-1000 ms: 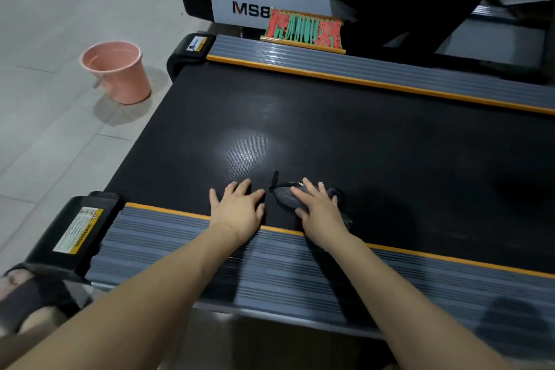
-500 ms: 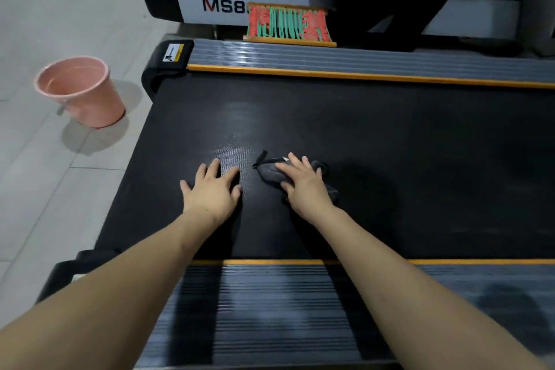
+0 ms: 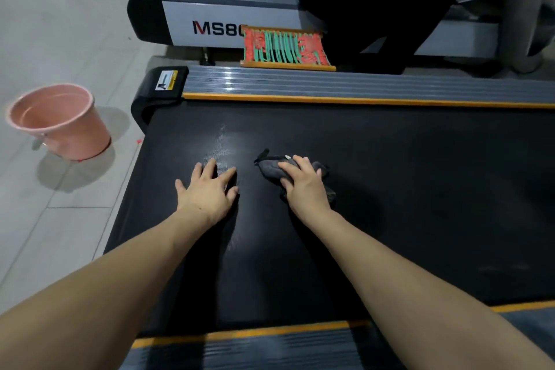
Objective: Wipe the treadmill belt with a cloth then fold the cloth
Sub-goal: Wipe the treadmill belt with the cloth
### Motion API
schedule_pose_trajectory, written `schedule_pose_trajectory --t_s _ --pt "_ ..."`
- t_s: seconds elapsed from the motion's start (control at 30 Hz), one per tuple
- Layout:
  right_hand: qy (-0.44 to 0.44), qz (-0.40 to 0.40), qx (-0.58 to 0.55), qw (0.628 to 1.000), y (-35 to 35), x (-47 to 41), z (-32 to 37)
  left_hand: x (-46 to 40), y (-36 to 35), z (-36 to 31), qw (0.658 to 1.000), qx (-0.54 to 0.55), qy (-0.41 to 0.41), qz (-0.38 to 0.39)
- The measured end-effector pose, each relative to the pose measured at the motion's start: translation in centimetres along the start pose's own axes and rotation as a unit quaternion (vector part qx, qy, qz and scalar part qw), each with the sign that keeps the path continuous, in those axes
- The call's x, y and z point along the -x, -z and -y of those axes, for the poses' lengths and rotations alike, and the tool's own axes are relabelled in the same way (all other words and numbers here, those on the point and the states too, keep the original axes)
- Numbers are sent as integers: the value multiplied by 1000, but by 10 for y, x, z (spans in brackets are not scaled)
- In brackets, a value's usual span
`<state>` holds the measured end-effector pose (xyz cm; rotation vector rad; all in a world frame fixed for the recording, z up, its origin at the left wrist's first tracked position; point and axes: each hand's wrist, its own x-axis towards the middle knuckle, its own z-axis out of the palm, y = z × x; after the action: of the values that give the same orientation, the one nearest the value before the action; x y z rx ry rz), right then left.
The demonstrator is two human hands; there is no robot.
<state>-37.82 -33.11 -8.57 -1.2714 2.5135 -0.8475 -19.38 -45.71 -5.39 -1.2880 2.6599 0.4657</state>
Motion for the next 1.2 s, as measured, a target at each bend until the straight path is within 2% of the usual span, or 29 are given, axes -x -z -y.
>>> schedule_pose_trajectory --t_s 0.13,0.33,0.63,0.8,1.0,1.2 --pt "-4 -2 2 1000 -10 -52 0 -30 8 12 1000 -8 12 -20" --pt "4 11 30 999 -9 -116 4 -75 27 28 1000 -9 28 -10" --pt "-11 -35 55 998 -14 -182 -11 -114 24 34 999 -25 28 11" --pt "20 -63 72 995 -6 -182 -23 -116 22 38 999 -32 24 18" --pt "-65 -85 149 983 24 -162 -53 -118 24 36 999 -26 24 31" --pt "-57 -49 121 990 19 -164 -51 -113 20 39 1000 -27 9 6"
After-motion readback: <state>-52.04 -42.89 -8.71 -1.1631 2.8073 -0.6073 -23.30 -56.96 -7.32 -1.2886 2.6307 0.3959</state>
